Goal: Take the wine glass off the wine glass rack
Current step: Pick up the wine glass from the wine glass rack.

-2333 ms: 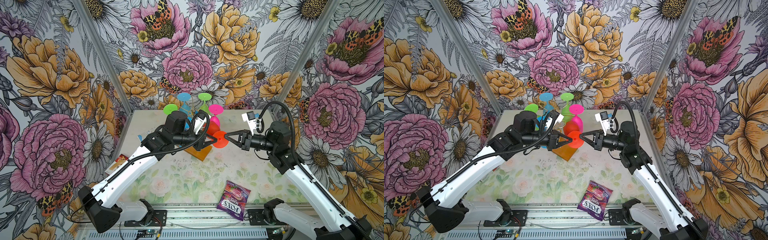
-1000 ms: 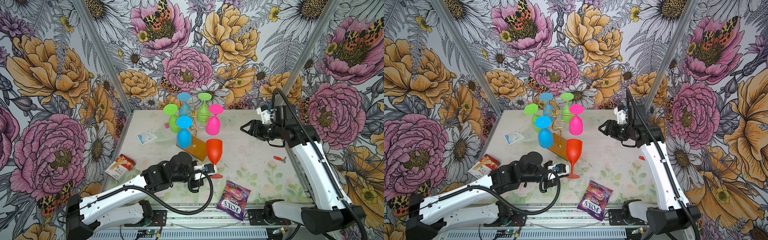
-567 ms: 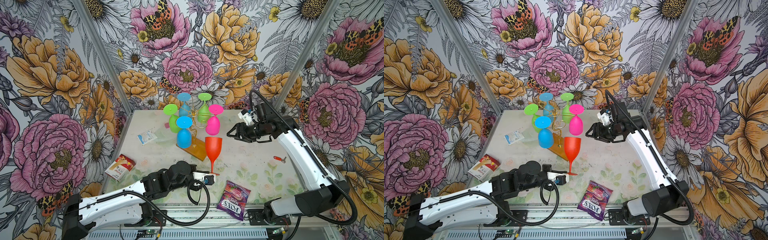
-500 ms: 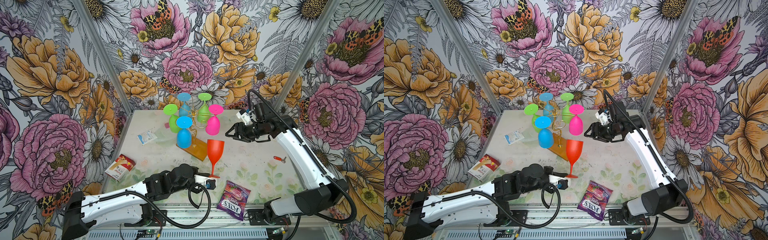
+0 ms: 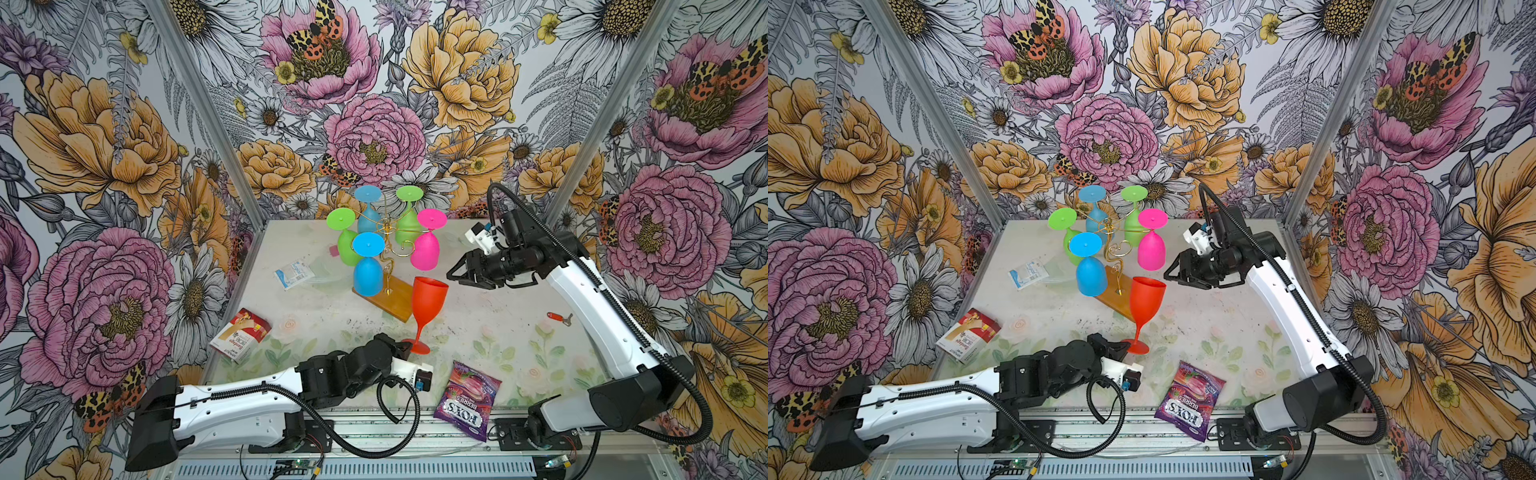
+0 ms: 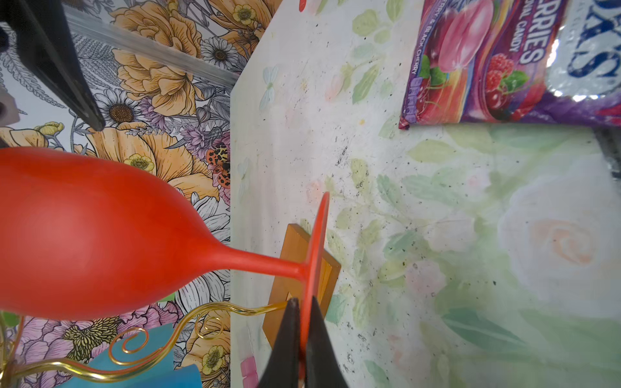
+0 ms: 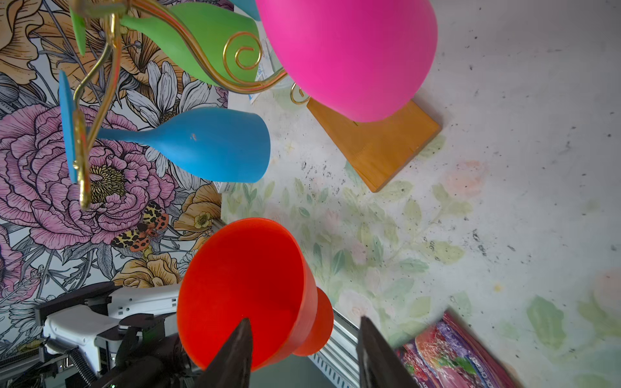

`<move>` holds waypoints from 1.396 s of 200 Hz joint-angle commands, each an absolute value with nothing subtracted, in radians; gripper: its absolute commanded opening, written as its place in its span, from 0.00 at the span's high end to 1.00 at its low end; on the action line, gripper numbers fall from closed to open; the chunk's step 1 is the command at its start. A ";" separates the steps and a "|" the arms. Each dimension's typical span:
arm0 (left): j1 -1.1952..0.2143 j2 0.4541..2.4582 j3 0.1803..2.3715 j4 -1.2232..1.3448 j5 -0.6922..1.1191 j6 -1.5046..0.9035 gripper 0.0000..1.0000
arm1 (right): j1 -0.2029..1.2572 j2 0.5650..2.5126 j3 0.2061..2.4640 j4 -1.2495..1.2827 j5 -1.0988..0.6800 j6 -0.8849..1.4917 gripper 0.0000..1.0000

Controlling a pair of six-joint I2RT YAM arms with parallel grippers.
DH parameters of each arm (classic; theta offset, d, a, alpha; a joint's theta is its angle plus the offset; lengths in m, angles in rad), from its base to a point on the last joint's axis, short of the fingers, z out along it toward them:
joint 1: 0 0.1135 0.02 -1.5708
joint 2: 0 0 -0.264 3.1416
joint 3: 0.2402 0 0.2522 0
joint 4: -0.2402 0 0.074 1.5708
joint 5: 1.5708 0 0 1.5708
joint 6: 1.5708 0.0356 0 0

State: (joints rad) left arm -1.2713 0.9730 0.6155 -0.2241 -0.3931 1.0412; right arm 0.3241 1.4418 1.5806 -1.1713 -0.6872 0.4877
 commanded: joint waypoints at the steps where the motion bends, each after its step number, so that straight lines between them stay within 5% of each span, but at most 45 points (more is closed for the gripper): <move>1: -1.280 0.976 0.602 -0.172 -0.447 1.083 1.00 | 0.331 1.453 1.577 -1.174 -0.719 0.479 0.48; 264: -1.308 1.052 0.500 0.035 -0.670 1.358 1.00 | 0.356 1.508 1.482 -1.167 -0.761 0.418 0.95; 279: -1.312 1.051 0.497 0.035 -0.670 1.355 0.93 | 0.356 1.506 1.480 -1.168 -0.752 0.413 0.97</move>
